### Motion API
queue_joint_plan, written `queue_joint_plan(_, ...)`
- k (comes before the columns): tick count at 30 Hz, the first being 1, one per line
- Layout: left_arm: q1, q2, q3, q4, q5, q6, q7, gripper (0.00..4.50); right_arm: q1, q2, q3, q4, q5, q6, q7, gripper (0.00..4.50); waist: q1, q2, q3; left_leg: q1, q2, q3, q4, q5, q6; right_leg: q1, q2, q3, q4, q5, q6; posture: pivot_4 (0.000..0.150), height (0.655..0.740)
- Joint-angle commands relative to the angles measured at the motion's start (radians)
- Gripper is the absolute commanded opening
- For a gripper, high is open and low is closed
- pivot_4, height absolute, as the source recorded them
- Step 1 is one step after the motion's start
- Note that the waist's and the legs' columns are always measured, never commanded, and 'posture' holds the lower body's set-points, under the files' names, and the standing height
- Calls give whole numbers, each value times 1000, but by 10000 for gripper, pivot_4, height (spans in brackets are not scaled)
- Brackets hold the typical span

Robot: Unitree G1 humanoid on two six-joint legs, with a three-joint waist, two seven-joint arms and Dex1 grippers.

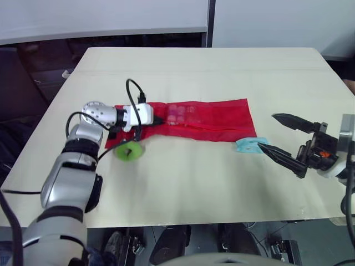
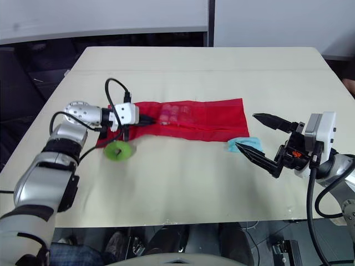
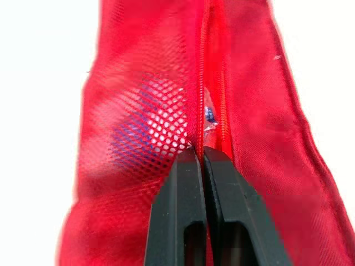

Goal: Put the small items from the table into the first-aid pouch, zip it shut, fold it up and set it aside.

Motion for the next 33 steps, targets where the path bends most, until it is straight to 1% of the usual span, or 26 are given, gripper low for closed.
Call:
queue_joint_plan(1, -46, 2, -13, 83, 75, -44, 95, 746, -16, -1, -12, -15, 4, -20, 2, 45000, -4, 0, 0, 0, 0, 1, 0, 0, 0, 0, 0, 1, 0, 0, 0, 1500, 7368)
queue_joint_plan(7, -82, -14, -23, 134, 145, -49, 166, 746, -29, -7, -14, -5, 0, -19, 11, 45000, -22, -1, 1, -1, 0, 0, 0, 0, -1, 0, 0, 1, 0, 0, 0, 1500, 7368)
queue_joint_plan(11, -80, -16, -17, 141, 160, -40, 153, 746, -24, -4, -16, -10, -4, -19, 10, 45000, -23, -1, 1, 0, 0, 0, 0, -1, 1, 0, 0, 1, 0, 0, 1, 1500, 7368)
queue_joint_plan(12, -79, -14, -14, 141, 161, -41, 151, 4872, -20, -4, -18, -12, -7, -20, 10, 45000, -23, -1, 1, 0, 0, 0, 0, -1, 1, 0, 0, 1, 1, 0, 1, 1500, 7368)
queue_joint_plan(13, -78, -13, -6, 141, 155, -37, 137, 6459, -15, -3, -20, -13, -10, -21, 10, 45000, -23, -1, 1, 0, 0, 0, 0, -1, 1, 0, 0, 1, 1, 0, 1, 1500, 7368)
queue_joint_plan(15, -76, -13, 17, 141, 128, -33, 93, 13987, 1, -3, -39, -11, -10, -24, 13, 45000, -24, -1, 1, 0, 0, 0, 0, -1, 1, 0, 0, 0, 1, 0, 1, 1500, 7368)
queue_joint_plan(16, -76, -14, 36, 139, 104, -26, 53, 20081, 17, -7, -57, -7, -14, -27, 20, 45000, -24, -1, 1, 0, 0, 0, 0, -1, 1, 0, 0, 0, 1, 0, 1, 1500, 7368)
queue_joint_plan(17, -76, -17, 58, 136, 73, -21, 6, 23308, 33, -12, -78, -2, -15, -28, 27, 45000, -24, -1, 1, 0, 0, 0, 0, -1, 1, -1, 0, 0, 1, 0, 1, 1500, 7368)
queue_joint_plan(18, -77, -22, 76, 133, 49, -15, -29, 29177, 45, -15, -94, 2, -15, -29, 33, 45000, -24, -1, 1, 0, 0, 0, 0, 0, 1, -1, 0, 0, 1, 0, 0, 1500, 7368)
queue_joint_plan(19, -78, -27, 93, 129, 27, -8, -62, 33418, 57, -18, -108, 5, -15, -29, 38, 45000, -24, -1, 1, -1, 0, 0, 0, 0, 0, -1, 0, 0, 1, 0, 1, 1500, 7368)
queue_joint_plan(21, -81, -46, 123, 118, -10, 10, -109, 44079, 80, -22, -132, 7, -17, -31, 47, 45000, -23, -1, 1, 0, 0, 1, 1, 0, 1, -1, 0, 1, 1, 0, 0, 1500, 7368)
queue_joint_plan(22, -84, -59, 132, 111, -24, 19, -123, 44647, 94, -22, -146, 7, -17, -32, 50, 45000, -22, -1, 1, 0, 0, 0, 1, 0, 1, 0, 0, 1, 1, 0, 1, 1500, 7368)
queue_joint_plan(27, -76, -146, 148, 50, -70, 94, -170, 44647, 180, -24, -230, -19, -5, -23, 52, 45000, -22, -1, 1, 0, 0, 0, 2, -1, 2, 0, 0, 0, 2, 0, 1, 1500, 7368)
queue_joint_plan(33, -71, -306, 112, -12, -47, 221, -88, 44647, 296, -20, -348, -60, -34, -28, 33, 45000, -22, -1, 1, 0, 0, 1, 2, -1, 2, 1, 0, 1, 3, 0, 1, 1500, 7368)
